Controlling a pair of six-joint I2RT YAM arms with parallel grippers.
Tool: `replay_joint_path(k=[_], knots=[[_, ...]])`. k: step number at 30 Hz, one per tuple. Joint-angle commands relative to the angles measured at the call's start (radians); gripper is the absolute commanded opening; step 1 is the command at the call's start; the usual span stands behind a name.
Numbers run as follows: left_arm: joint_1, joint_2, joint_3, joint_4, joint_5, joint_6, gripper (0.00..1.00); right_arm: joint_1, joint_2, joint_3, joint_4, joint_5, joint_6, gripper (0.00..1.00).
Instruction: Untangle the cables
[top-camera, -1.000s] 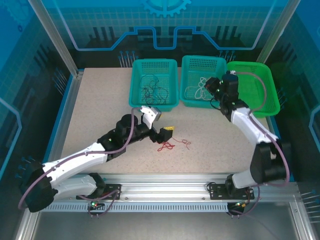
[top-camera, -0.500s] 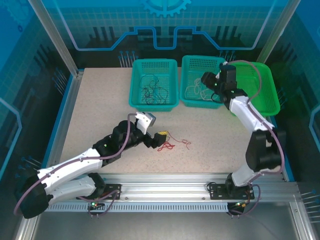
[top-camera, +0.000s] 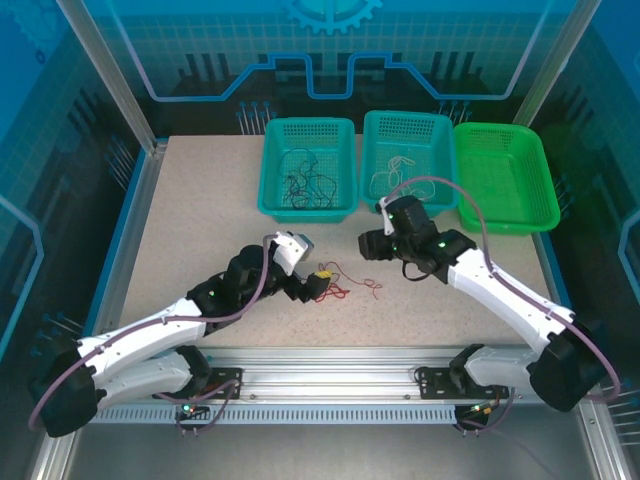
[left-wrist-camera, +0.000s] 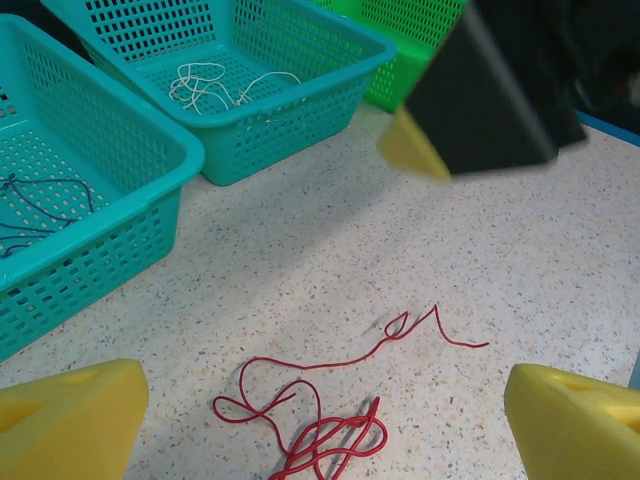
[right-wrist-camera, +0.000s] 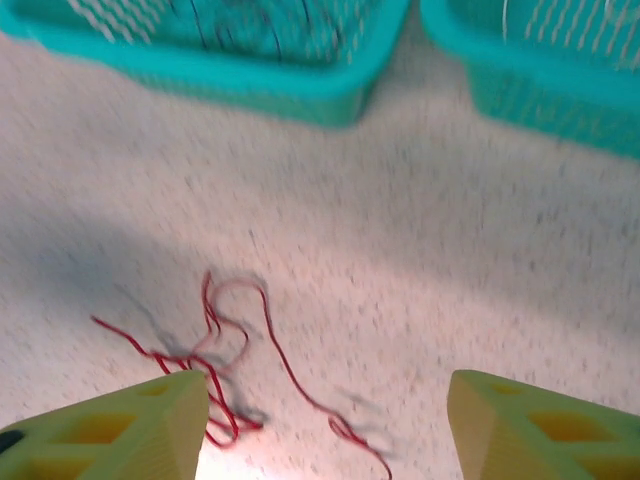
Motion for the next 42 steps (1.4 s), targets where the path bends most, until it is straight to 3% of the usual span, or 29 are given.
replay_joint_path(k=[1, 8, 12, 16, 21, 25, 31, 36, 42], knots=[[0.008, -0.004, -0.030, 0.007, -0.016, 0.012, 0.93, 0.032, 0.074, -0.024, -0.125, 0.045, 0.044, 0.70], [0.007, -0.001, -0.029, -0.021, 0.012, 0.009, 0.94, 0.053, 0.292, -0.042, -0.054, -0.053, 0.064, 0.72], [0.008, -0.003, -0.027, -0.035, 0.037, 0.022, 0.95, 0.071, 0.417, -0.011, -0.031, -0.065, 0.065, 0.69], [0.008, -0.006, -0.013, -0.082, 0.106, 0.085, 0.95, 0.097, 0.500, 0.025, -0.043, -0.040, 0.066, 0.52], [0.008, -0.038, 0.044, -0.353, 0.224, 0.242, 0.96, 0.113, 0.510, 0.047, -0.075, -0.003, 0.063, 0.20], [0.006, -0.081, 0.023, -0.336, 0.246, 0.227, 0.96, 0.113, 0.462, 0.047, -0.073, -0.006, 0.064, 0.00], [0.006, -0.102, 0.012, -0.231, 0.304, 0.191, 0.97, 0.113, 0.273, 0.023, -0.018, -0.002, 0.072, 0.00], [0.006, -0.126, 0.025, -0.202, 0.276, 0.184, 0.98, 0.070, 0.064, -0.023, 0.051, 0.032, 0.104, 0.00], [0.006, -0.147, 0.018, -0.105, 0.266, 0.143, 0.98, -0.112, -0.147, -0.081, 0.167, 0.042, 0.158, 0.00]])
